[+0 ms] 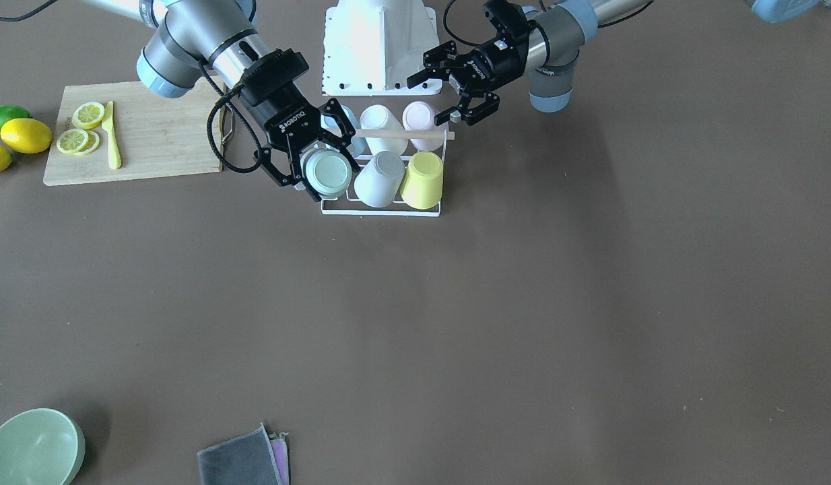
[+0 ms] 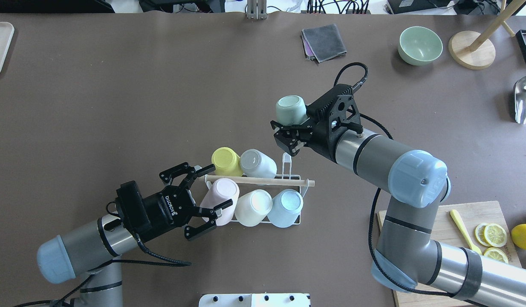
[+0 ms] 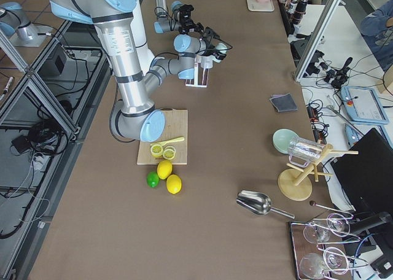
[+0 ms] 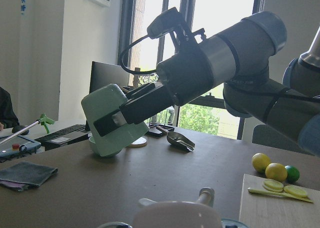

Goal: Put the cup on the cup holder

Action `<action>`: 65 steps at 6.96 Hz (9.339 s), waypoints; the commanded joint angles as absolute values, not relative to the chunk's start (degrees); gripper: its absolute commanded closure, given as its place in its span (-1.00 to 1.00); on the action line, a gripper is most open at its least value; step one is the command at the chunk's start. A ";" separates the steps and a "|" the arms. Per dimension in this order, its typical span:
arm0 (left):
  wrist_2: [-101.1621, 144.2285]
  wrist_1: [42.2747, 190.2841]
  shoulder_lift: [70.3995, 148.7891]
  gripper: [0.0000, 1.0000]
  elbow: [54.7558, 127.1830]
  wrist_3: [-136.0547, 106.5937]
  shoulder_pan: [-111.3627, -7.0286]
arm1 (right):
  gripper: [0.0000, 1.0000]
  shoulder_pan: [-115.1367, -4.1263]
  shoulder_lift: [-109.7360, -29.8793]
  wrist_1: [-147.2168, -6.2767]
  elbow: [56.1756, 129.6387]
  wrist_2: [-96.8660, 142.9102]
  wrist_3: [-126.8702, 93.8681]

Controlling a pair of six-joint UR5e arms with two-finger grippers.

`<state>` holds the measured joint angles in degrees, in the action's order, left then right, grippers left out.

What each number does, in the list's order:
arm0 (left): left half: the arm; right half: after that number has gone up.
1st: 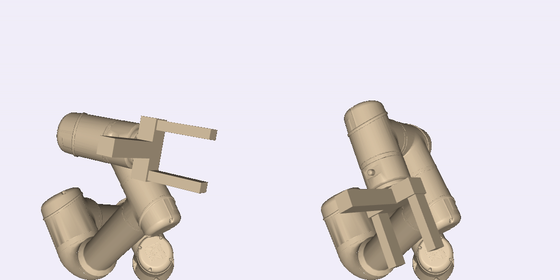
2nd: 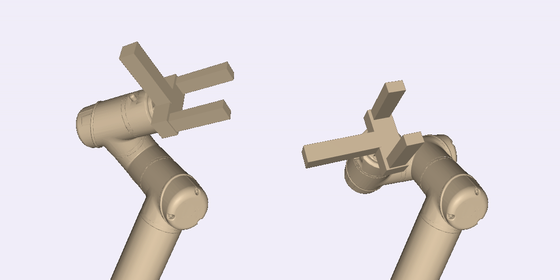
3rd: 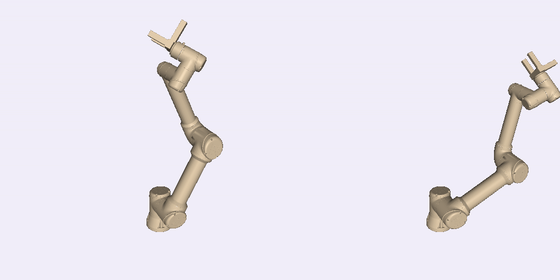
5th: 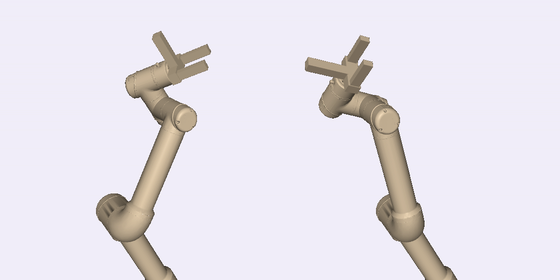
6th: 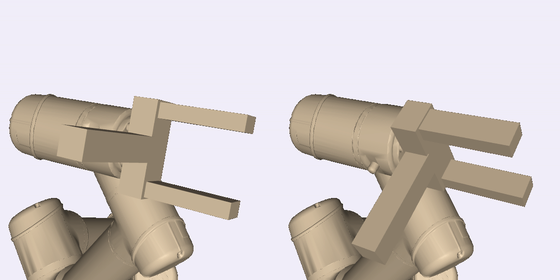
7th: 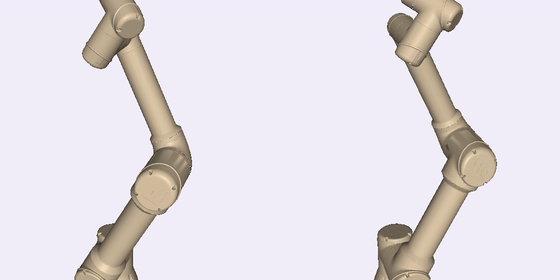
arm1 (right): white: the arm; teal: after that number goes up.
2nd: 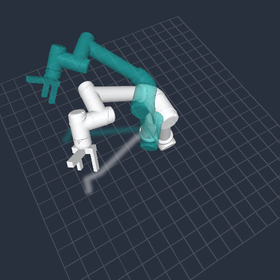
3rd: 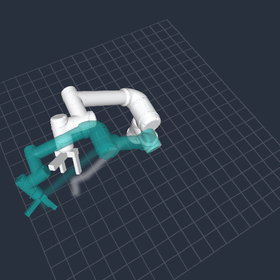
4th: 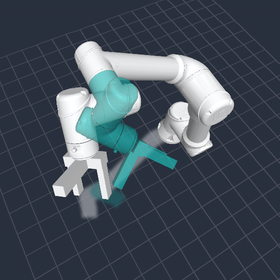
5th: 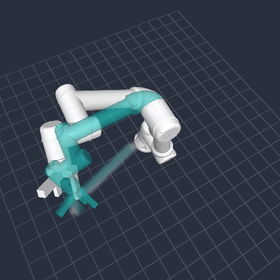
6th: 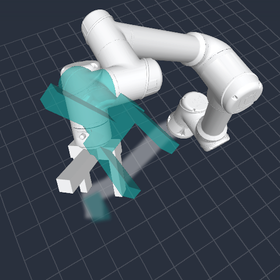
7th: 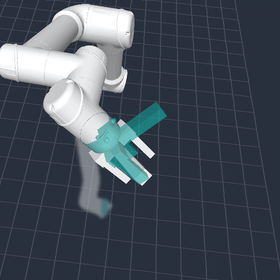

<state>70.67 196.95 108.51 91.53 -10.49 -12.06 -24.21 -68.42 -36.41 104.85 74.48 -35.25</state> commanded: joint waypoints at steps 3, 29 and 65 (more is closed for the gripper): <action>70.40 194.53 107.41 -0.97 94.72 -10.46 -12.22 | 1.00 -21.45 -68.47 -36.56 104.85 72.95 -35.51; 134.82 91.18 81.87 -0.97 95.19 -18.02 -89.55 | -1.00 -64.97 -93.15 -83.76 110.80 122.50 -33.13; 136.32 89.56 86.65 -0.97 93.68 -17.93 -89.47 | -1.00 -92.55 -93.43 -89.03 89.30 130.17 -5.36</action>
